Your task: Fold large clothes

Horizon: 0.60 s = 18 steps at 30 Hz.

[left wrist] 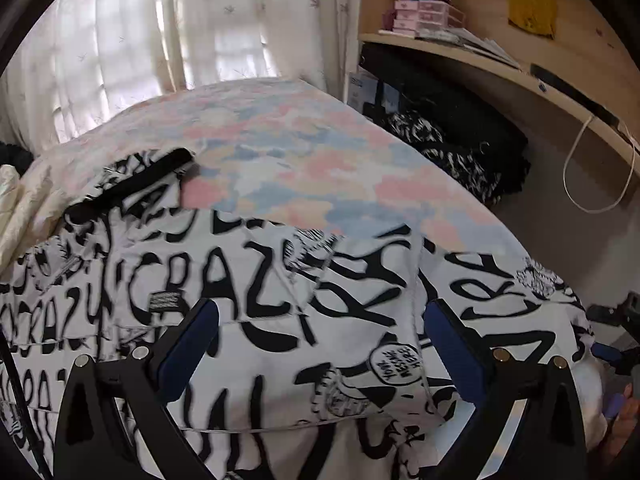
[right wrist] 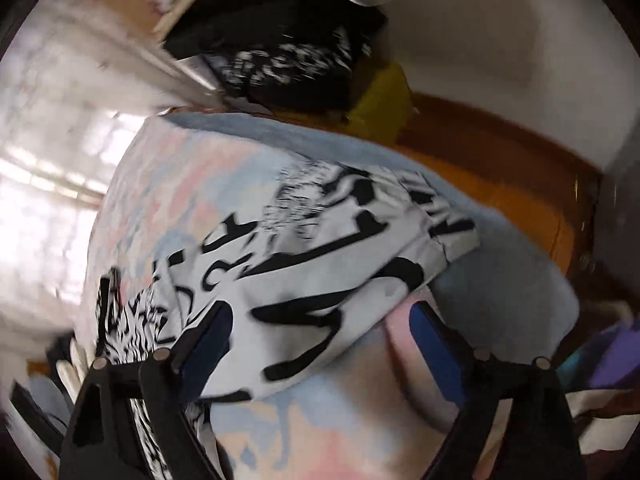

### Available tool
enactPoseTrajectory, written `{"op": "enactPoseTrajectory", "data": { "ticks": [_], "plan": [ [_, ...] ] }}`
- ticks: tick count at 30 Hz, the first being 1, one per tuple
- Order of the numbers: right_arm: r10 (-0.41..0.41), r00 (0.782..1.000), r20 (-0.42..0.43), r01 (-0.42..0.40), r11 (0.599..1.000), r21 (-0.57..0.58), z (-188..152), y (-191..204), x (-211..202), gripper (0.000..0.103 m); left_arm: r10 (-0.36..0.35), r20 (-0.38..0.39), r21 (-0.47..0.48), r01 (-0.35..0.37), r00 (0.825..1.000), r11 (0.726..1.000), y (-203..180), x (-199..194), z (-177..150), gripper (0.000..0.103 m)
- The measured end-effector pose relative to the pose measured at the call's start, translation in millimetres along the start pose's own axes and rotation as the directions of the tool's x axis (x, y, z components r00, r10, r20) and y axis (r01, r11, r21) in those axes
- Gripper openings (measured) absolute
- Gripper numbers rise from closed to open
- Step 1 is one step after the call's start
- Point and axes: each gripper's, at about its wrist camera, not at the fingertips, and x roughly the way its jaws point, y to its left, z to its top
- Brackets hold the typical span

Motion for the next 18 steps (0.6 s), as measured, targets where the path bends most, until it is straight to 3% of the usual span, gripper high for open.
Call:
{"op": "enactPoseTrajectory", "data": {
  "ticks": [4,6,8,10,12,15,18],
  "plan": [
    [0.025,0.998,0.057,-0.028,0.999,0.038,6,-7,12,0.089,-0.026,-0.036,0.007,0.027,0.999,1.000,-7,9,-3,0.092],
    [0.021,0.996,0.086,-0.027,0.998,0.061,11,-11,18,0.075,-0.032,-0.044,0.010,0.033,0.999,0.999,-8,10,-5,0.088],
    [0.019,0.994,0.105,-0.027,0.997,0.068,15,-11,20,0.036,-0.028,-0.056,-0.003,0.028,0.998,1.000,-5,9,-6,0.088],
    [0.055,0.987,0.148,-0.062,0.997,0.046,15,1,11,0.008,-0.025,-0.056,-0.020,0.024,0.998,1.000,3,3,-6,0.088],
    [0.064,0.970,0.233,-0.057,0.998,-0.036,13,28,-9,0.008,-0.009,-0.040,-0.038,0.008,0.999,0.999,15,-6,-5,0.088],
    [0.149,0.927,0.343,-0.065,0.967,-0.245,-1,93,-47,0.007,0.020,-0.002,-0.085,-0.020,1.000,0.996,44,-24,-3,0.088],
    [0.262,0.899,0.350,-0.079,0.885,-0.460,-33,167,-70,0.007,0.065,0.038,-0.137,-0.059,0.997,0.989,77,-45,-2,0.088]
  ]
}}
